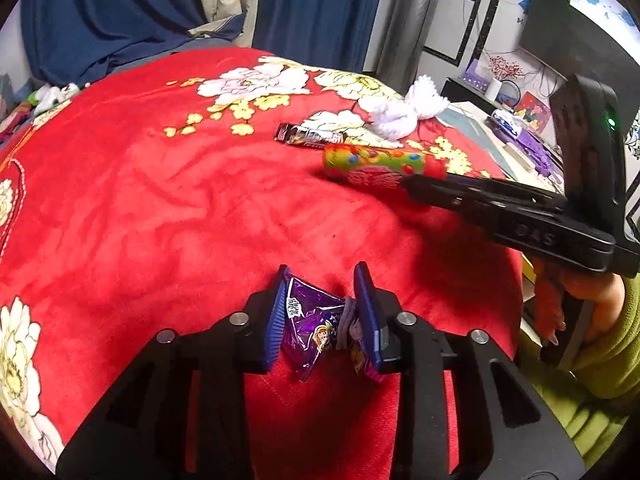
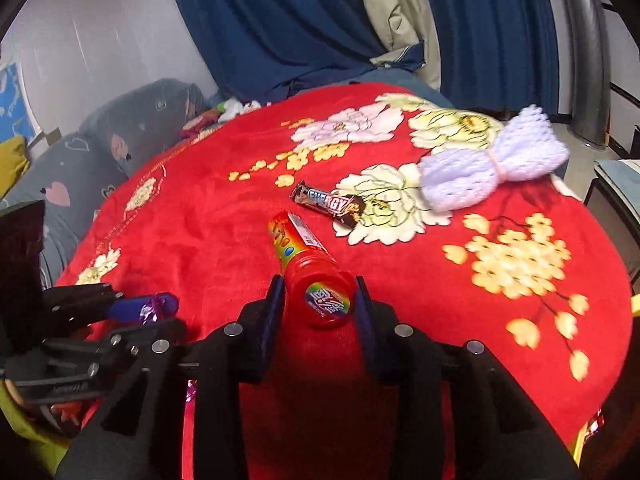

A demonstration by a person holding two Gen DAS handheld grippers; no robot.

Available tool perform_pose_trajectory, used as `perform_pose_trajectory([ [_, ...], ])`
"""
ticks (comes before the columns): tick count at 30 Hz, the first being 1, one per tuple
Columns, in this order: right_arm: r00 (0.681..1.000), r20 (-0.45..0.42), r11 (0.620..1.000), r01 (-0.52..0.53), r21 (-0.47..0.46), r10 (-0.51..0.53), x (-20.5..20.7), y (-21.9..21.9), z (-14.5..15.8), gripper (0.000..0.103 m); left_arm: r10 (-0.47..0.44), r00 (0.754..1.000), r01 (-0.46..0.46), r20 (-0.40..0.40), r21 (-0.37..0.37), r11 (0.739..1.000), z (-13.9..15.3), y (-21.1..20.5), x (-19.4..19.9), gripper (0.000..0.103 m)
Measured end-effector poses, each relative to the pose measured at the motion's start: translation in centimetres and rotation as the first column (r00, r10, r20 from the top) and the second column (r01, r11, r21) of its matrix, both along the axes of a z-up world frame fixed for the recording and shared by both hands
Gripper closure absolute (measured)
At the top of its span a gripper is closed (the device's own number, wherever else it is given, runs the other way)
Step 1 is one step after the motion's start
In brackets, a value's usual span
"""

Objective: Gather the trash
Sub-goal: 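Carry the purple wrapper and red tube over the yellow bin and open both tools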

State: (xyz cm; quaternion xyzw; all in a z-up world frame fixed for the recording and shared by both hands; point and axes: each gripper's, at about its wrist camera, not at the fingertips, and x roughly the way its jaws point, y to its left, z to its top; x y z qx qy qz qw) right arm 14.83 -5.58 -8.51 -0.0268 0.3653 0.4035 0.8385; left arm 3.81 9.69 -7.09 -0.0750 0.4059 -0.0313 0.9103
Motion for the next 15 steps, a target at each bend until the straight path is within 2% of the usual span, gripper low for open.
perform_pose_trajectory([
  [4,0.999,0.016,0.999,0.027,0.018,-0.028,-0.4,-1.7,0.8,0.071,-0.004,1.0,0.004,0.014,0.0,1.0,0.5,-0.3,0.2,0.083],
  [6,0.999,0.026,0.999,0.043,0.027,-0.044,-0.5,-2.6,1.3,0.074,-0.014,0.999,0.014,0.028,-0.001,1.0,0.9,-0.7,0.3,0.089],
  [15,0.991,0.045,0.991,0.122,0.059,-0.125,-0.3,-6.2,2.3,0.075,-0.046,0.996,0.047,0.074,-0.017,0.999,2.4,-2.8,1.6,0.09],
])
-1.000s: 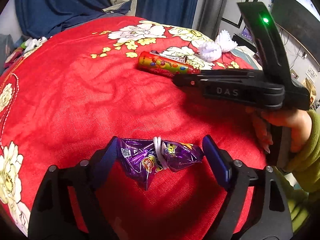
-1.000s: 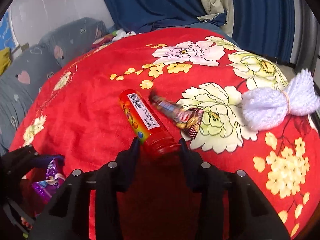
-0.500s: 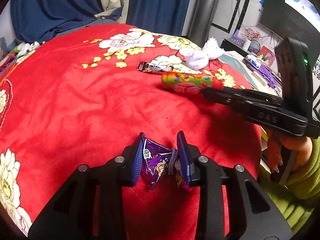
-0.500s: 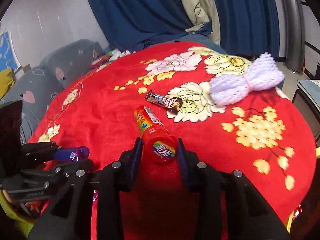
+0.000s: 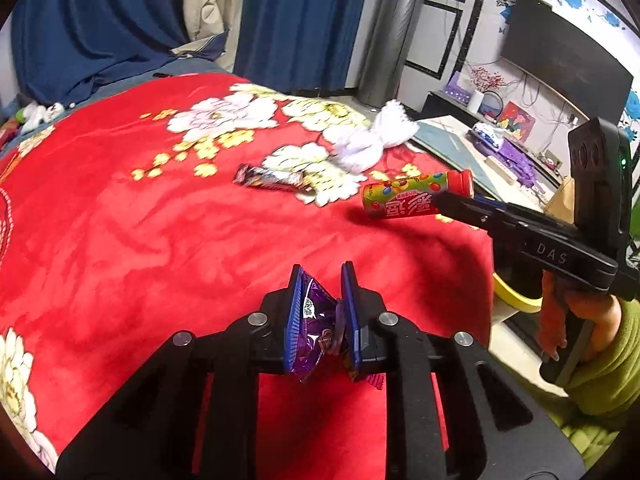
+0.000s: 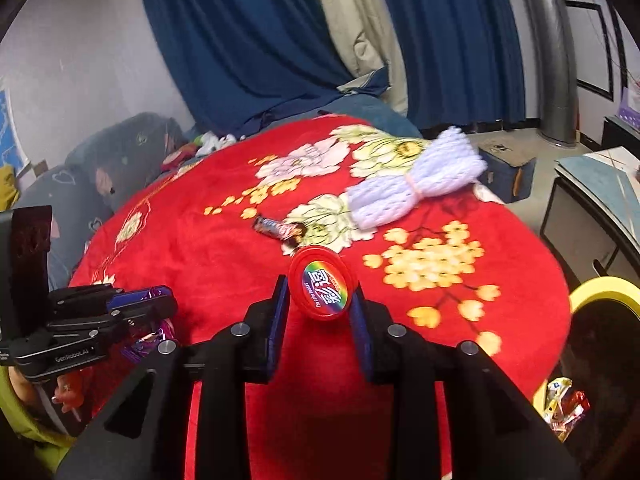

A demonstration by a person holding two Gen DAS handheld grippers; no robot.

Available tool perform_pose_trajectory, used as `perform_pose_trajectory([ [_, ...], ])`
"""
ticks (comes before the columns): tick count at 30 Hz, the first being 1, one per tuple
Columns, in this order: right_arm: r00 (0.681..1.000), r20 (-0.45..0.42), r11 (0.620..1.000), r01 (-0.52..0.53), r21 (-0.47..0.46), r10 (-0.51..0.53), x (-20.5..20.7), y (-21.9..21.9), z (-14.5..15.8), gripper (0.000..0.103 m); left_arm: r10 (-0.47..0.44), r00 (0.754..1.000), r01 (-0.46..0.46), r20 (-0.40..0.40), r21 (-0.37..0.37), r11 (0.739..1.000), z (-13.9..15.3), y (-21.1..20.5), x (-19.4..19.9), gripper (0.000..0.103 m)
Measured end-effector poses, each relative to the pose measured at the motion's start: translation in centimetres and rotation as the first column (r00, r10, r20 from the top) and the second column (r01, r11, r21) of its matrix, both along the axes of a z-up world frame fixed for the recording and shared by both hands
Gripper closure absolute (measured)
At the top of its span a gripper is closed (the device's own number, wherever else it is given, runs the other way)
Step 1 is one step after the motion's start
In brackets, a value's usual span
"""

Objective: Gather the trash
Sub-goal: 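Carry the purple wrapper and red tube over the yellow bin and open both tools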

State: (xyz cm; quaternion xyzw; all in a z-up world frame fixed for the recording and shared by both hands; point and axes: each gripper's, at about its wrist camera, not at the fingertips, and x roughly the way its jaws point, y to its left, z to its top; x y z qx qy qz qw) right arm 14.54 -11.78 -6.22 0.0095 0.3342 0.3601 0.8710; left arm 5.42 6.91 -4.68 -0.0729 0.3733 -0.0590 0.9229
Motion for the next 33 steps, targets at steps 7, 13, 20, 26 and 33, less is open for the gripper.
perform_pose_trajectory([
  [7,0.998,0.03,0.998,0.06,0.032,-0.061,0.0,-3.1,1.5,0.075,-0.05,0.998,0.05,0.046,0.003,0.999,1.5,-2.8,1.4,0.09],
  [13,0.991,0.044,0.992,0.124,0.037,-0.125,0.2,-6.2,1.9,0.075,-0.101,0.991,0.101,0.085,0.003,0.995,2.6,-5.8,3.1,0.09],
  [20,0.976,0.062,0.977,0.208,0.044,-0.21,0.1,-10.5,2.4,0.075,-0.164,0.979,0.166,0.121,-0.006,0.986,3.6,-9.8,5.0,0.09],
  [26,0.957,0.071,0.959,0.28,0.041,-0.283,-0.1,-13.9,2.3,0.075,-0.216,0.968,0.218,0.125,-0.007,0.976,3.6,-13.2,6.5,0.09],
  [33,0.929,0.074,0.932,0.362,0.027,-0.363,-0.5,-17.7,1.6,0.075,-0.267,0.953,0.27,0.14,0.001,0.963,3.7,-16.8,7.7,0.09],
])
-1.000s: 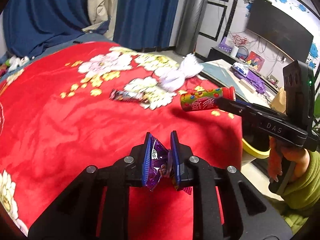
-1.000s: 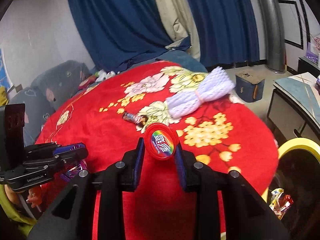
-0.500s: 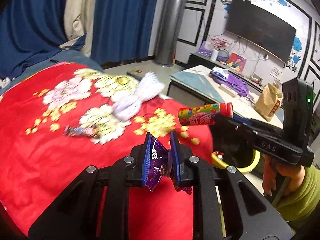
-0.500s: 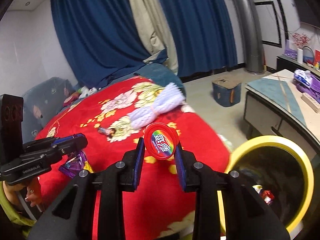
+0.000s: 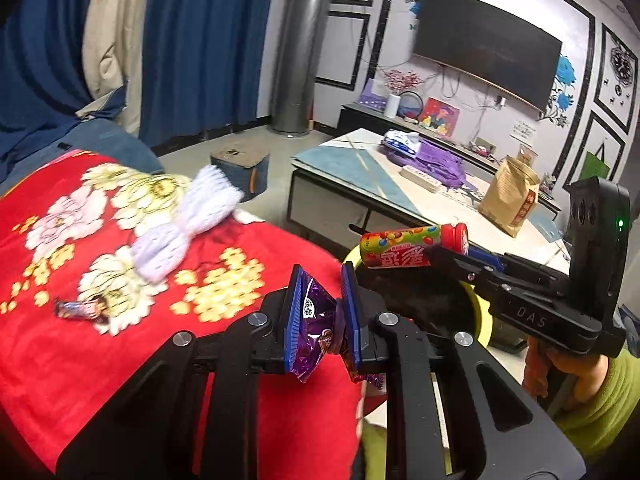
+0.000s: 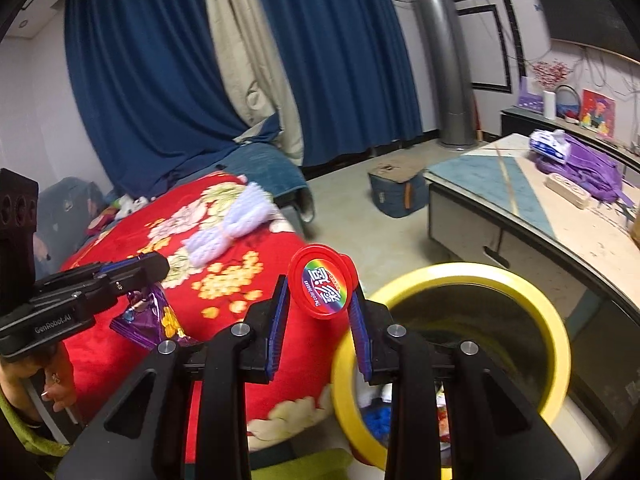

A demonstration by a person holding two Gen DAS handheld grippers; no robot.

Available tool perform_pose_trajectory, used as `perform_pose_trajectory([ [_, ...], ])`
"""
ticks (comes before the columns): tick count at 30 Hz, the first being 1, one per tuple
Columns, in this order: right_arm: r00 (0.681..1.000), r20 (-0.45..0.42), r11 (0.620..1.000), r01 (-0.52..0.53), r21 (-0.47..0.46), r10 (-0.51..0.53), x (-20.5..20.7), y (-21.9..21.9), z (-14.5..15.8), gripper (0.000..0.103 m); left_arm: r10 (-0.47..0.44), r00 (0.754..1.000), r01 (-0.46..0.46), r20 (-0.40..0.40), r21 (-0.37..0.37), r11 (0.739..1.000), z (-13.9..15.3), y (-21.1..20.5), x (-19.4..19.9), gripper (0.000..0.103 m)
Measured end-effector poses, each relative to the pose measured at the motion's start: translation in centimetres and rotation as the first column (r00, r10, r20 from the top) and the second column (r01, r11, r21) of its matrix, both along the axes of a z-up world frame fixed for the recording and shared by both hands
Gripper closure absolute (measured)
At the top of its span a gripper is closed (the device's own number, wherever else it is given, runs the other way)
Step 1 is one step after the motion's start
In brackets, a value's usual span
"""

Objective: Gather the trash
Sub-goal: 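Carry the purple wrapper and red tube over the yellow bin and open both tools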

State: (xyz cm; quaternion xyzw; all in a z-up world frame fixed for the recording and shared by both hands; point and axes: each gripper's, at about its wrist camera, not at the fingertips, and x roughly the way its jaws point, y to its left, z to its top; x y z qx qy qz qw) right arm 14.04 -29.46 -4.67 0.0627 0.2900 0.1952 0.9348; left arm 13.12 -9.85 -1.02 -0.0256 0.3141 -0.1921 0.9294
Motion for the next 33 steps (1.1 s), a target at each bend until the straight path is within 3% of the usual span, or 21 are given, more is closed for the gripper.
perform_pose_trajectory([
  [19,0.975,-0.061,0.976,0.214,0.03,-0.212,-1.4,-9.4,-2.8,0.075,-0.126,0.992,0.126,-0.004,-0.021,0.992,-1.1,-8.4,2.4,0.09],
  [33,0.956,-0.118,0.961,0.274,0.03,-0.269,-1.0,-12.0,-4.6,0.075,-0.17,0.984,0.17,-0.054,-0.001,0.985,-3.3,-12.6,4.5,0.089],
])
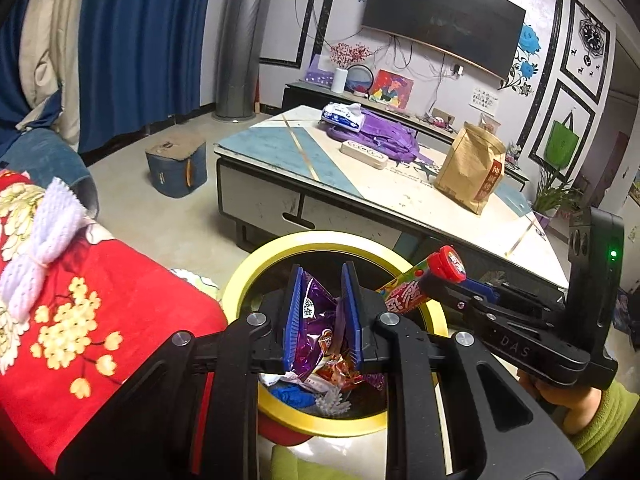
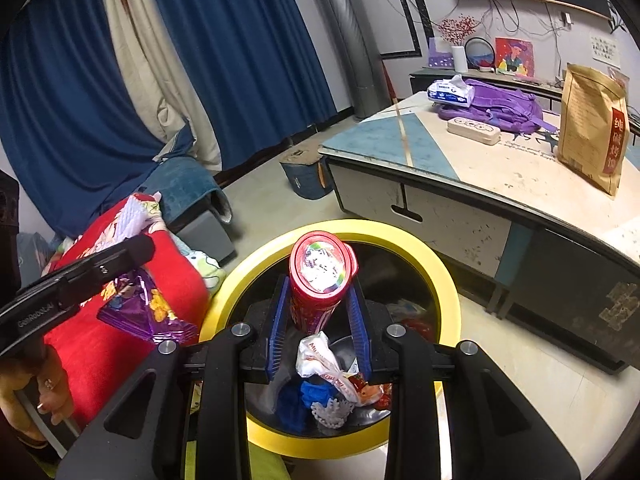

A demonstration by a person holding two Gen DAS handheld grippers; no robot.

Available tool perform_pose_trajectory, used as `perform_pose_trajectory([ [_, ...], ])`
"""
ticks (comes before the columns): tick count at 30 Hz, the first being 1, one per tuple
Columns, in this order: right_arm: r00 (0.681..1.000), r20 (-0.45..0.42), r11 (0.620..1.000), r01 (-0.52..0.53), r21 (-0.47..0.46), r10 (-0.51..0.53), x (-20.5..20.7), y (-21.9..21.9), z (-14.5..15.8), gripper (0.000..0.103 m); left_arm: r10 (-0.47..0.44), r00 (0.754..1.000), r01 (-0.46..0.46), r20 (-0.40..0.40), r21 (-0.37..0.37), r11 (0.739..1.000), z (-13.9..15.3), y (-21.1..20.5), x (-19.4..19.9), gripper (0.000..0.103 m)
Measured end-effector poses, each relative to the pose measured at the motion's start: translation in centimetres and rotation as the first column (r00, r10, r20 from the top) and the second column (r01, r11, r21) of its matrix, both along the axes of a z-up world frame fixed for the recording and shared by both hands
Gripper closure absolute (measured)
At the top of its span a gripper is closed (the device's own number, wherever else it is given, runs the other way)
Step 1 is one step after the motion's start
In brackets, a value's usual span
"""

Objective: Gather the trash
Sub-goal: 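Carry the purple wrapper and red tube over the yellow bin and open both tools, then move both open tools from the bin back over the bedspread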

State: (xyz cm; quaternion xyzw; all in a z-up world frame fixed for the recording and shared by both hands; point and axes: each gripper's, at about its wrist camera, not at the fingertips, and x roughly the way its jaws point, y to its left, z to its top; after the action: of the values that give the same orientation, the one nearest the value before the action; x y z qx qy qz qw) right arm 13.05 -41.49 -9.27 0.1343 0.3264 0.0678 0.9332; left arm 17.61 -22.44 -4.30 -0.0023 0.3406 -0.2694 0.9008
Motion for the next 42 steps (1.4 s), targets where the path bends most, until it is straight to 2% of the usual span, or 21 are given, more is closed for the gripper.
perform_pose_trajectory([
  [3,1.0,-0.027,1.0,-0.005,0.021,0.005,0.3,-0.3,-0.3,0.075,0.007,1.0,-0.007,-0.012,-0.004,1.0,-0.3,-0.2,0.7,0.08],
  [4,0.999,-0.036,1.0,0.004,0.027,-0.003,0.3,-0.4,-0.4,0.074,0.016,1.0,-0.016,-0.016,-0.006,1.0,-0.3,-0.2,0.9,0.069],
  [5,0.999,-0.04,0.999,0.021,0.035,-0.02,0.3,-0.6,-0.6,0.067,0.026,0.999,-0.026,-0.019,-0.01,1.0,-0.4,0.1,1.1,0.051],
  [6,0.999,-0.044,0.999,0.028,0.042,-0.026,0.3,-0.7,-0.7,0.059,0.047,0.999,-0.047,-0.022,-0.016,0.999,-0.4,0.5,1.3,0.043],
  [7,0.998,-0.046,0.998,0.033,0.047,-0.031,0.3,-0.8,-0.7,0.056,0.064,0.998,-0.065,-0.028,-0.026,0.998,-0.4,0.8,1.5,0.027],
  [8,0.998,-0.045,0.998,0.045,0.05,-0.043,0.3,-1.0,-0.7,0.051,0.071,0.997,-0.072,-0.035,-0.038,0.997,-0.4,1.3,1.6,0.019],
  [11,0.998,-0.035,0.997,0.059,0.052,-0.058,0.2,-1.1,-0.5,0.048,0.091,0.995,-0.093,-0.041,-0.04,0.995,-0.4,2.1,1.7,0.011],
  [14,0.998,-0.019,0.996,0.062,0.061,-0.061,0.1,-1.0,-0.1,0.044,0.109,0.993,-0.111,-0.053,-0.047,0.993,-0.3,2.9,1.6,0.011],
  [28,0.999,0.038,0.999,-0.009,0.048,0.007,0.1,2.1,1.8,0.038,0.231,0.973,-0.232,-0.014,-0.069,0.97,1.2,7.7,0.1,0.011],
  [36,0.993,0.05,0.994,-0.105,0.021,0.104,0.7,6.3,2.8,0.034,0.353,0.936,-0.352,-0.006,-0.095,0.931,2.1,12.9,-0.8,0.011],
  [42,0.982,0.066,0.984,-0.177,0.003,0.176,1.6,9.8,4.0,0.033,0.445,0.896,-0.443,-0.005,-0.098,0.891,2.3,16.8,-1.4,0.011],
])
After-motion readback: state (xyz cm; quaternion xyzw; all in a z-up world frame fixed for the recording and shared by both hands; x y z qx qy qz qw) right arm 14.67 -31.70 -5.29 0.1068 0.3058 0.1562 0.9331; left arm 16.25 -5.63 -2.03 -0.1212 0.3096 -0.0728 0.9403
